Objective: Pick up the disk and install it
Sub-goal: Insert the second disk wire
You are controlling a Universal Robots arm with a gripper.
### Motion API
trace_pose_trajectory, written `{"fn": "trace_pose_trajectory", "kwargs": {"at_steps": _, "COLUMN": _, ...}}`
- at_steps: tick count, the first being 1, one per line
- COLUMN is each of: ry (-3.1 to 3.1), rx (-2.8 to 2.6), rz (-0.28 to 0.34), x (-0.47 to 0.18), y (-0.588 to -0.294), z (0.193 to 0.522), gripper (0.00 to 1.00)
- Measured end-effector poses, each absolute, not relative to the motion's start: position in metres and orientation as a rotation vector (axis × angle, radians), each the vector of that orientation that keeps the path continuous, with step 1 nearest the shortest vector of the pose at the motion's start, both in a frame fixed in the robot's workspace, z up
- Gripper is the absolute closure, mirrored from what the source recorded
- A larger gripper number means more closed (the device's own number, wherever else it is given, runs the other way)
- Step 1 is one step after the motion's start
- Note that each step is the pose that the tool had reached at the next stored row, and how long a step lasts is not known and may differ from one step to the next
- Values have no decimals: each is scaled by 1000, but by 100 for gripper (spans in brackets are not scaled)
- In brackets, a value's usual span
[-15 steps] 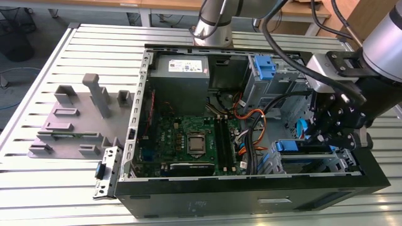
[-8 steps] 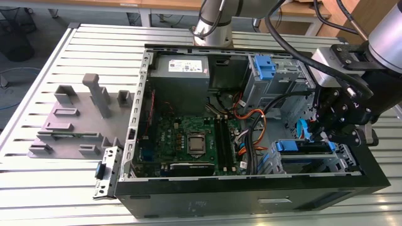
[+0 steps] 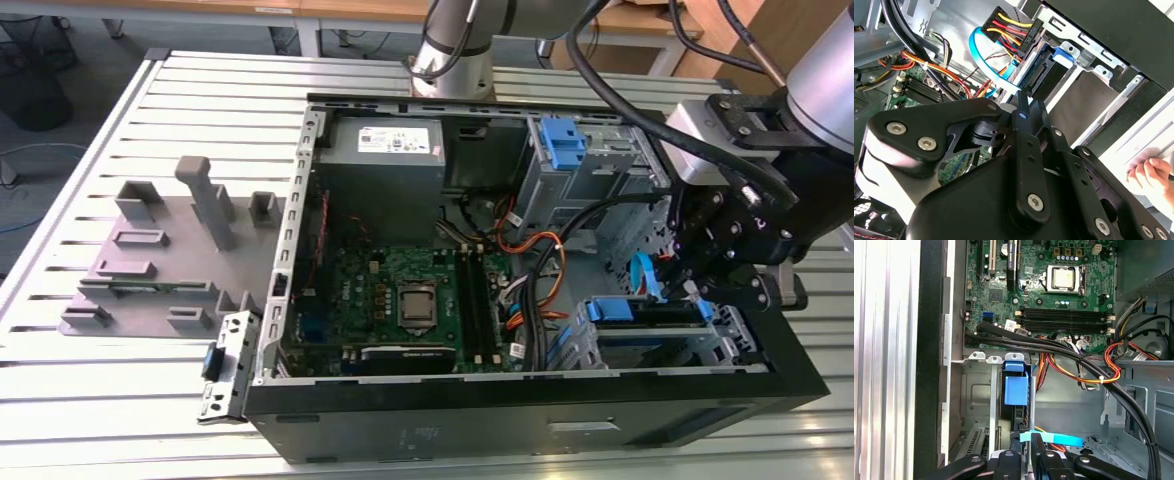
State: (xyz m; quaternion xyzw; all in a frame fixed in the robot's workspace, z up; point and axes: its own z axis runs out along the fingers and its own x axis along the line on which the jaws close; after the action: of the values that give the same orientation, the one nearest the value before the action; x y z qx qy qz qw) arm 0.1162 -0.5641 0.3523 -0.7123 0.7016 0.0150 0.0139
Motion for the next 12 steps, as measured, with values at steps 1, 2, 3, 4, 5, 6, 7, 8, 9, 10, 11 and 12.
{"fn": "trace_pose_trajectory", "kwargs": {"at_steps": 1, "ry": 2185, "rx": -2218, "rz": 47, "x": 116, "y": -564, "z": 352, "gripper": 77}}
{"fn": "trace_pose_trajectory", "kwargs": {"at_steps": 2, "ry": 2185, "rx": -2218, "rz": 47, "x": 116, "y": -564, "z": 352, "gripper": 77}}
{"fn": "trace_pose_trajectory", "kwargs": {"at_steps": 3, "ry": 2185, "rx": -2218, "rz": 47, "x": 116, "y": -564, "z": 352, "gripper": 77}}
{"fn": "trace_pose_trajectory", "kwargs": {"at_steps": 4, "ry": 2185, "rx": -2218, "rz": 47, "x": 116, "y": -564, "z": 352, "gripper": 77}}
{"fn": "trace_pose_trajectory", "kwargs": {"at_steps": 5, "ry": 2185, "rx": -2218, "rz": 47, "x": 116, "y": -564, "z": 352, "gripper": 77}}
{"fn": "trace_pose_trajectory", "kwargs": {"at_steps": 6, "ry": 2185, "rx": -2218, "rz": 47, "x": 116, "y": -564, "z": 352, "gripper": 77}}
{"fn": "trace_pose_trajectory", "kwargs": {"at_steps": 7, "ry": 2185, "rx": -2218, "rz": 47, "x": 116, "y": -564, "z": 352, "gripper": 77}}
{"fn": "trace_pose_trajectory", "kwargs": {"at_steps": 8, "ry": 2185, "rx": -2218, "rz": 47, "x": 116, "y": -564, "z": 353, "gripper": 77}}
{"fn": "trace_pose_trajectory", "kwargs": {"at_steps": 9, "ry": 2185, "rx": -2218, "rz": 47, "x": 116, "y": -564, "z": 354, "gripper": 77}}
{"fn": "trace_pose_trajectory", "kwargs": {"at_steps": 10, "ry": 2185, "rx": -2218, "rz": 47, "x": 116, "y": -564, "z": 355, "gripper": 77}}
{"fn": "trace_pose_trajectory", "kwargs": {"at_steps": 11, "ry": 2185, "rx": -2218, "rz": 47, "x": 116, "y": -564, "z": 356, "gripper": 77}}
{"fn": "trace_pose_trajectory", "kwargs": {"at_steps": 12, "ry": 2185, "rx": -2218, "rz": 47, "x": 116, "y": -564, "z": 357, "gripper": 77}}
